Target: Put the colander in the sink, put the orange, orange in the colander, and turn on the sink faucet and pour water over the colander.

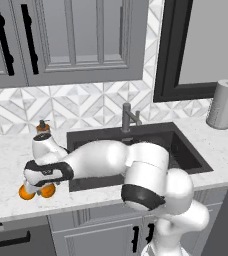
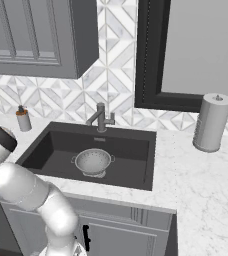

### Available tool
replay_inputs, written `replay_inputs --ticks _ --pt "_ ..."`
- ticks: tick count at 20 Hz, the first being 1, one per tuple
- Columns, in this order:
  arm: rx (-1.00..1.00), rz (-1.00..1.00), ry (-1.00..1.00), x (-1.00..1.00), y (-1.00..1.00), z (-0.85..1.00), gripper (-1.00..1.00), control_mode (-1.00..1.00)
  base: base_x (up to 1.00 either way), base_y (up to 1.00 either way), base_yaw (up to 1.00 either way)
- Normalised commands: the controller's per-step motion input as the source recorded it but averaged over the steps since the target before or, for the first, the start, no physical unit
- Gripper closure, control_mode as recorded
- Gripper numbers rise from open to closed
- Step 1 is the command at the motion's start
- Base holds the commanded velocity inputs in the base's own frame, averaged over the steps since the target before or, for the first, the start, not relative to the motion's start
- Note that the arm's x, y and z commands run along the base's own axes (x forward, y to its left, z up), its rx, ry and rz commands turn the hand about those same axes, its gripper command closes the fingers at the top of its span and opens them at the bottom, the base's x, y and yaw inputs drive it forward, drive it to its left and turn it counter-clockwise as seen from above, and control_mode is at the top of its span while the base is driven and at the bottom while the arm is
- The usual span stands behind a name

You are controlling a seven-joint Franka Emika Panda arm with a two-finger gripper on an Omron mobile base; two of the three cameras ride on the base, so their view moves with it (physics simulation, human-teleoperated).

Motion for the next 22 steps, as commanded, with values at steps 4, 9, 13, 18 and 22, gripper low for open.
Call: replay_inputs --ticks 4,9,13,18,22 --pt "0.0 0.0 0.0 0.0 0.0 -0.12 -1.0 -1.0 0.0 0.0 0.0" --pt "0.0 0.0 0.0 0.0 0.0 -0.17 -1.0 -1.0 0.0 0.0 0.0" --pt "0.0 0.0 0.0 0.0 0.02 -0.2 1.0 -1.0 0.0 0.0 0.0" --pt "0.0 0.0 0.0 0.0 0.1 -0.05 1.0 -1.0 0.0 0.0 0.0" --pt "0.0 0.01 0.02 0.0 0.04 0.0 1.0 -1.0 0.0 0.0 0.0"
